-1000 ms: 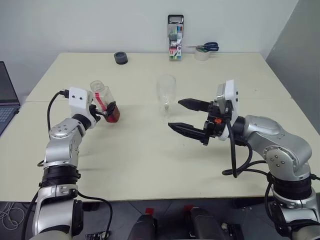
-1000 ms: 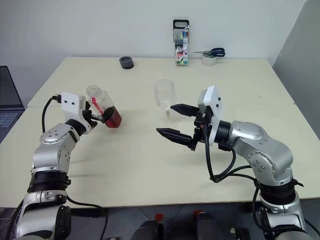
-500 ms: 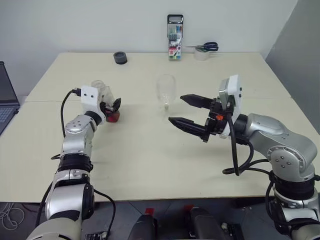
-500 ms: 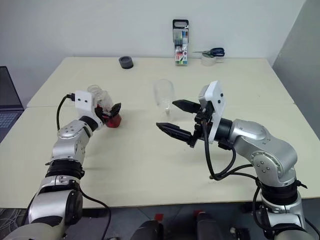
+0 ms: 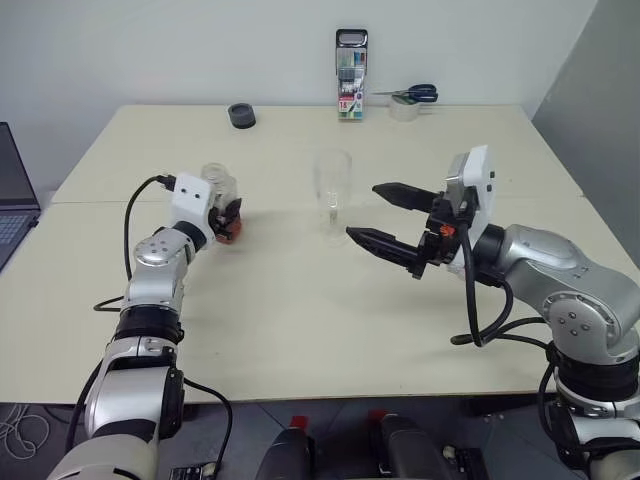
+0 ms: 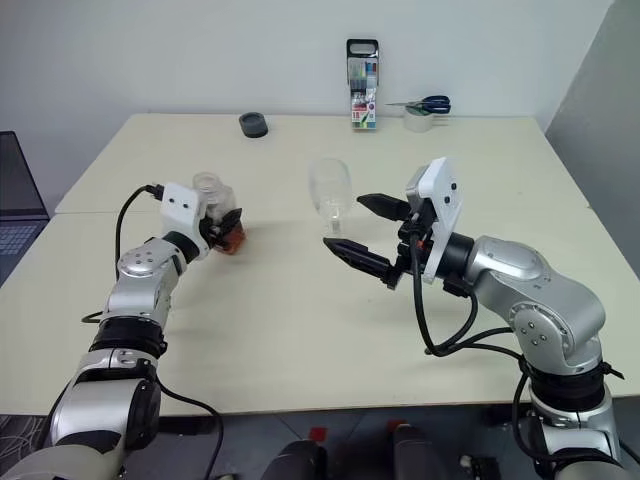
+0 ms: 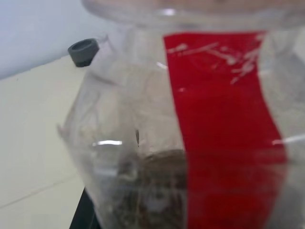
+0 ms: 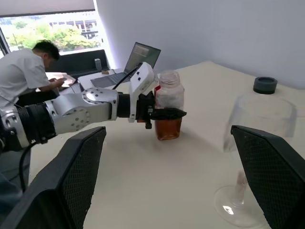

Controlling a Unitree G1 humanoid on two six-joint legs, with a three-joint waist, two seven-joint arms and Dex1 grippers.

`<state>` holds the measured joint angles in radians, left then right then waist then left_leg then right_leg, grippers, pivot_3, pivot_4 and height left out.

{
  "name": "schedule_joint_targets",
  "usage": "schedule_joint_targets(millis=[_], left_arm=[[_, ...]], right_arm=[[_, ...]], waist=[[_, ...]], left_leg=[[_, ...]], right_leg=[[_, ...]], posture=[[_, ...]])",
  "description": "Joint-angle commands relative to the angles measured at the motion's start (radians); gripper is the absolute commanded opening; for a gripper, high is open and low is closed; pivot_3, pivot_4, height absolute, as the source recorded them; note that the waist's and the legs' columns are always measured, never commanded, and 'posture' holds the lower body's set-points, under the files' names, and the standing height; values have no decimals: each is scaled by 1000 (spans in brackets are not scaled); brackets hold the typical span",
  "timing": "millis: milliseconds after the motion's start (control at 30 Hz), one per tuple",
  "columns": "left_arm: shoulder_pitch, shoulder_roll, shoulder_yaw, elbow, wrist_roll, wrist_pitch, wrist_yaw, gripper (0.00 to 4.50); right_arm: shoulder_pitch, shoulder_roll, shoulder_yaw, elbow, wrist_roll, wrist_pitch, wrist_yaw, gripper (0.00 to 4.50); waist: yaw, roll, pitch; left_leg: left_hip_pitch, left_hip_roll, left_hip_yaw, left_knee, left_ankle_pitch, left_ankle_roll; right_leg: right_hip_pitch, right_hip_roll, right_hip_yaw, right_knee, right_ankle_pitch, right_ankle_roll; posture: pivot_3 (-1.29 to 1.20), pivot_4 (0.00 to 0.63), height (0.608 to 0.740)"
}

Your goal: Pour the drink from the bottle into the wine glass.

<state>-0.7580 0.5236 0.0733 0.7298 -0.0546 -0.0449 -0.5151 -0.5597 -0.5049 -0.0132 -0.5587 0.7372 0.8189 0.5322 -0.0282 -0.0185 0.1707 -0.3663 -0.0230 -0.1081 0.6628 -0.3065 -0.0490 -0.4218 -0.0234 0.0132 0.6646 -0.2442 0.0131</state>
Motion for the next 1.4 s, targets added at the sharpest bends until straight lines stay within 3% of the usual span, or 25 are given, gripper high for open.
schedule_joint_targets(millis=[33,500,933,1400], left_arm=[[-132,18,-55,-47,51,-63,-49,1637],[-460,12,-232,197,239,-251,-138,1637],[-621,19,-399,390,506,-432,65,1637],[-695,23,-490,464,657,-501,200,1637]], right_arm=[[-2,10,9,-28,-94,-102,-32,4500],[-24,67,53,65,-282,-237,-70,4500],[-35,91,59,94,-336,-259,-80,4500],[-42,100,47,117,-362,-271,-74,4500]], waist=[[2,-1,1],[-5,-2,1],[-4,-2,1],[-4,-2,2]], left_leg=[[-1,0,0,1,0,0],[-1,-2,3,0,0,0],[-2,-4,3,0,0,0],[-2,-5,4,0,0,0]], right_leg=[[0,1,-1,0,0,0],[-2,3,0,0,0,1],[-2,3,0,0,-1,1],[-2,3,0,1,-1,1]], posture=[[0,150,740],[0,150,740],[0,150,740],[0,150,740]])
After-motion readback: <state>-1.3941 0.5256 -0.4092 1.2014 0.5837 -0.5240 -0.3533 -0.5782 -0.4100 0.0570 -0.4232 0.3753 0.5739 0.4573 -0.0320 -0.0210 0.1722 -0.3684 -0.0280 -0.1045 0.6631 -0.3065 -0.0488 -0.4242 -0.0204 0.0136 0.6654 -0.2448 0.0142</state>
